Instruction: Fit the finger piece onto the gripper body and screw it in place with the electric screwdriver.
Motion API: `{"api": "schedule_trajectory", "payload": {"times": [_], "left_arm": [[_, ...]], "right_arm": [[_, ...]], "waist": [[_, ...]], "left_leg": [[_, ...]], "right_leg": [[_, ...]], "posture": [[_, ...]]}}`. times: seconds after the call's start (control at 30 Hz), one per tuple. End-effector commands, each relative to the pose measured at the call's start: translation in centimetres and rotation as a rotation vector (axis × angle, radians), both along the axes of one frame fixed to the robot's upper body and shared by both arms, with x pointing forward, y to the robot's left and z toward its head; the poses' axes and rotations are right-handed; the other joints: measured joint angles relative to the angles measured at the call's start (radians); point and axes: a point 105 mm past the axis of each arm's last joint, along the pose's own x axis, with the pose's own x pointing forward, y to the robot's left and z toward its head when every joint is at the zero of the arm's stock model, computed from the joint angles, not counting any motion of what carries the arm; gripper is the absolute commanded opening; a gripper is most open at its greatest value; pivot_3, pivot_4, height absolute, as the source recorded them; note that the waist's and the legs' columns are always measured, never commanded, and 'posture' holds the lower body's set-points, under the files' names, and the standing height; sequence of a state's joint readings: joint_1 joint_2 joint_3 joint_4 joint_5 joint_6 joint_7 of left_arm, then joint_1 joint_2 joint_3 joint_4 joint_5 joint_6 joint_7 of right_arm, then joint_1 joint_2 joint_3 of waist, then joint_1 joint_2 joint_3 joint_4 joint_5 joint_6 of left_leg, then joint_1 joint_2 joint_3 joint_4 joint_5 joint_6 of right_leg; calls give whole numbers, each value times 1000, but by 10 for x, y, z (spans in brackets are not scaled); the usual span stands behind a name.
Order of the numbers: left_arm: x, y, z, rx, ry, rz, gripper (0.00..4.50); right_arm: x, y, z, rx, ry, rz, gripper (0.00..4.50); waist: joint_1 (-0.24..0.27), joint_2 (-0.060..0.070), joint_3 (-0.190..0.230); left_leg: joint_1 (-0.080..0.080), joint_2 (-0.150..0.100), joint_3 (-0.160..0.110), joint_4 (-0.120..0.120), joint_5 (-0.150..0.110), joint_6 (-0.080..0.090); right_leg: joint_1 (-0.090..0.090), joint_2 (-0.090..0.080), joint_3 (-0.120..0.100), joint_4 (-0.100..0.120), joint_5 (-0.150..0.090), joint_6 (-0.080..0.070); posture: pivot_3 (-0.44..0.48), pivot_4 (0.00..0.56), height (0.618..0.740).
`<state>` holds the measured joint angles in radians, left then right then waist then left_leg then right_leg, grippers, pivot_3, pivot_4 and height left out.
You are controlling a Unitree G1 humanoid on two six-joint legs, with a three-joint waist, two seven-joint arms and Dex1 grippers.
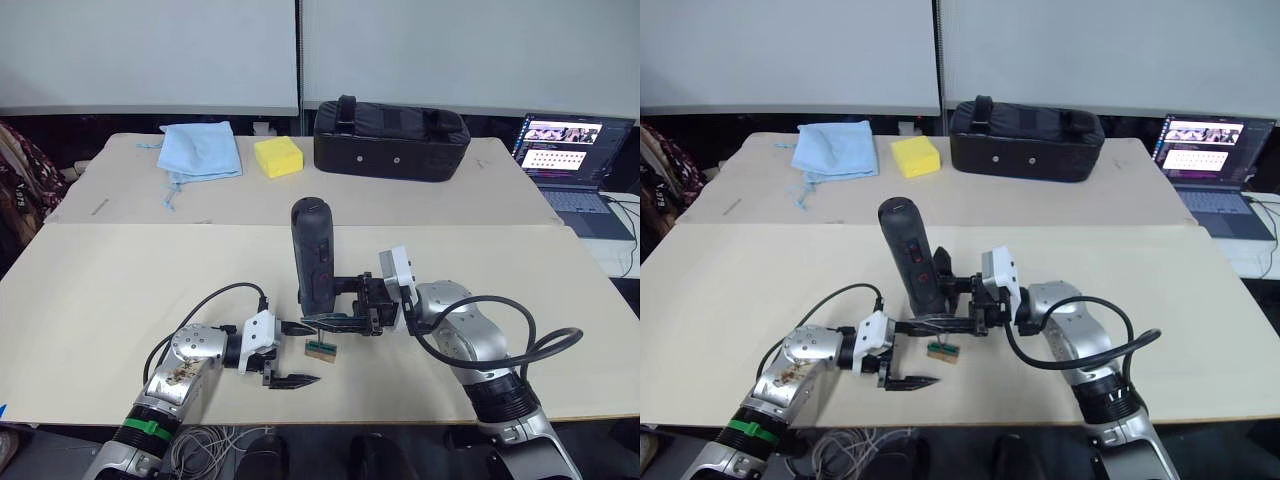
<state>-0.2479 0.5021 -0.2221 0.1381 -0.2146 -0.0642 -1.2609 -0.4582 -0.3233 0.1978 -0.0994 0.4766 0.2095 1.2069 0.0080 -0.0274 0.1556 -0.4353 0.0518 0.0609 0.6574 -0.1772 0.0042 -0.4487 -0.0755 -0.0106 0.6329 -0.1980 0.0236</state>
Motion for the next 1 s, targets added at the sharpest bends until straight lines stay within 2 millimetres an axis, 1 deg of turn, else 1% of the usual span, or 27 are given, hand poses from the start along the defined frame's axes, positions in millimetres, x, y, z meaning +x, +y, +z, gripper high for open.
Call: {"api": "schedule_trajectory", "payload": {"times": [0.03, 0.23, 0.37, 0.5, 0.7, 0.77, 0.87, 0.93, 1.0], "left_arm": [[1, 6, -2, 7, 9, 18, 4423], [2, 13, 8, -19, -11, 31, 4423], [0, 19, 22, -82, -16, 37, 4423], [-6, 29, 43, -184, -26, 60, 4423], [-14, 46, 65, -266, -5, 129, 4423], [-16, 52, 69, -280, 8, 153, 4423], [-13, 67, 69, -273, -10, 221, 4423], [-8, 71, 70, -289, -19, 255, 4423], [-2, 71, 71, -309, -32, 284, 4423]], "right_arm": [[-9, -2, 21, 66, -74, 39, 1929], [-10, -4, 32, 100, -86, 45, 1929], [-10, -5, 36, 100, -88, 49, 1929], [-11, -10, 49, 114, -94, 48, 1929], [-15, -16, 66, 137, -96, 44, 1929], [-16, -18, 72, 145, -98, 43, 1929], [-19, -22, 85, 166, -105, 31, 1929], [-21, -24, 91, 177, -103, 25, 1929], [-23, -24, 95, 180, -102, 25, 1929]], "waist": [[0, 0, 0], [-2, 0, 0], [-2, 0, 0], [-2, 0, 0], [-2, 0, 0], [-2, 0, 0], [-1, 0, 0], [0, 0, 0], [1, 0, 0]], "left_leg": [[0, 0, 0, 0, 0, 0], [0, 0, 0, 0, 0, 0], [0, 0, 0, 0, 0, 0], [0, 0, 0, 0, 0, 0], [0, 1, 0, 0, 0, 0], [0, 1, 0, 0, 0, 0], [-1, 1, 0, 0, 0, 0], [-1, 1, 0, 0, 0, 0], [-1, 1, 1, 0, 0, 0]], "right_leg": [[0, 0, 0, 0, 0, 0], [0, 0, 0, 0, 0, 0], [0, 0, 0, 0, -1, -1], [0, -1, 0, -1, -1, -2], [-1, -1, 0, -1, -2, -3], [0, -1, 0, -1, -2, -3], [-1, -1, 0, -1, -2, -3], [-1, -1, 0, -2, -2, -3], [-1, -1, 0, -2, -2, -3]], "posture": [[0, 150, 740], [0, 150, 740], [0, 150, 740], [0, 150, 740], [0, 150, 740], [0, 150, 740], [0, 150, 740], [0, 150, 740], [0, 150, 740]]}}
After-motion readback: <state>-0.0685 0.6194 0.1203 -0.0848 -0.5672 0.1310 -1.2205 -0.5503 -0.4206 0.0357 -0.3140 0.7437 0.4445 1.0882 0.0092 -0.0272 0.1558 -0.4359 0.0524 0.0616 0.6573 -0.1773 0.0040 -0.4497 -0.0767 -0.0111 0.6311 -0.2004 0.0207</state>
